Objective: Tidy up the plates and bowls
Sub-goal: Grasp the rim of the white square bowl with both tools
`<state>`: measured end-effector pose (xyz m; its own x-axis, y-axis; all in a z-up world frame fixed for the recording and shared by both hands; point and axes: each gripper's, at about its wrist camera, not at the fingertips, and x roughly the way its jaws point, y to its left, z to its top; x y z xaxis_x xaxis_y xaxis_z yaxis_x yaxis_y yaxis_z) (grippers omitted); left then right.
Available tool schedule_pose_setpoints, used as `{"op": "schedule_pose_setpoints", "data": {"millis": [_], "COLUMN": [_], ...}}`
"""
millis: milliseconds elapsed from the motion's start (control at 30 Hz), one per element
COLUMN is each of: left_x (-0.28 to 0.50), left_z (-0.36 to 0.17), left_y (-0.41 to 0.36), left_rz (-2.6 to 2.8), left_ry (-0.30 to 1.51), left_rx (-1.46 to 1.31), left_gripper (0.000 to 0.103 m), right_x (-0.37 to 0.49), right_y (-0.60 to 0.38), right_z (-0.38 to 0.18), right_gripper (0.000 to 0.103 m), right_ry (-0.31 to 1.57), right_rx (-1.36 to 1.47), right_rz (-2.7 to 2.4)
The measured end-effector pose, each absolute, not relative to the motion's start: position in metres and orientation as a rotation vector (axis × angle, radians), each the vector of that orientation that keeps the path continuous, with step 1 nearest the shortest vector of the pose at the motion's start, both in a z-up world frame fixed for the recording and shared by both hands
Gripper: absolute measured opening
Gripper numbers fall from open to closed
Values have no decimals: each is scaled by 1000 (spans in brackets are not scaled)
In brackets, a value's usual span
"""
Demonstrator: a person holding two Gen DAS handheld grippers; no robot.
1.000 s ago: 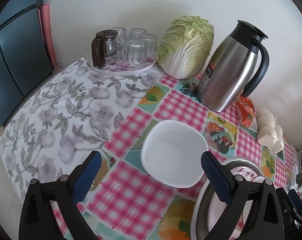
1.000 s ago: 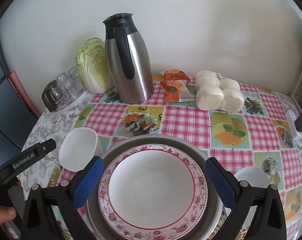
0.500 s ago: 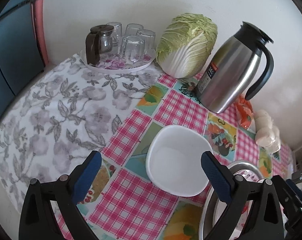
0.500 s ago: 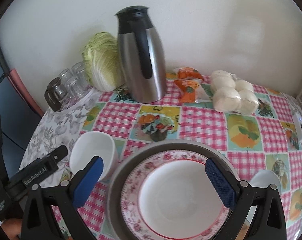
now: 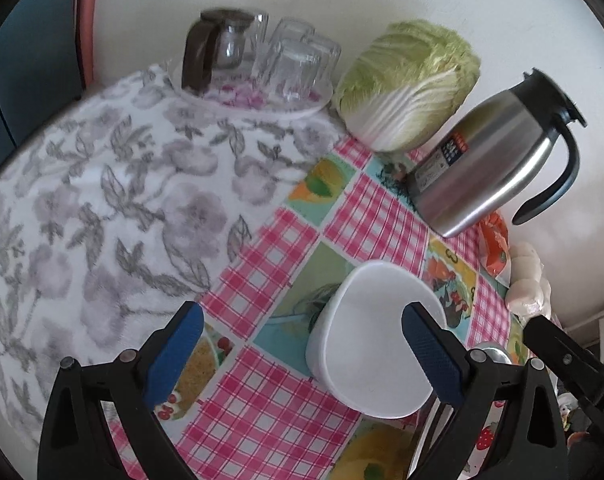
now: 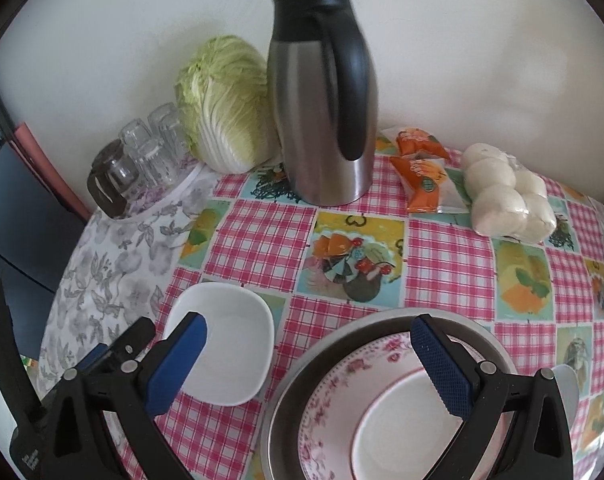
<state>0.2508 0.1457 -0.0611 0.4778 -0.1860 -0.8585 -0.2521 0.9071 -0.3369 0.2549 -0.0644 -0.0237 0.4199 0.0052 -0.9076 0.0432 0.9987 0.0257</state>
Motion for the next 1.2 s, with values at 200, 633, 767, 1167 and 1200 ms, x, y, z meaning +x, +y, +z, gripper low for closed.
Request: {"op": "schedule_pose_setpoints", "data": {"millis": [200,633,767,1167,1200], "left_x": [258,265,266,268,267], "left_z": [-85,-125,-126,-130,-130], "left_y": [142,129,127,126,127], "left_rz": [26,-26,-39,-41,-42], "left_ry": [1148,1241,1238,1239,1242], "left_rx": [-483,-560,-565,-567,-564], "left_gripper": [92,59,41,13,12], "right_x": [264,274,277,280,280], "right_y": [-53,-30,-24,-26,-26], "right_z": [-54,-90,-99,-116,-115], "right_gripper": [85,36,27,11,11], "right_ry": [1210,1263,1273,1293,1295], "right_rx": [55,-16,-48,-38,-37], "right_rz": [-47,14,18,20,21]}}
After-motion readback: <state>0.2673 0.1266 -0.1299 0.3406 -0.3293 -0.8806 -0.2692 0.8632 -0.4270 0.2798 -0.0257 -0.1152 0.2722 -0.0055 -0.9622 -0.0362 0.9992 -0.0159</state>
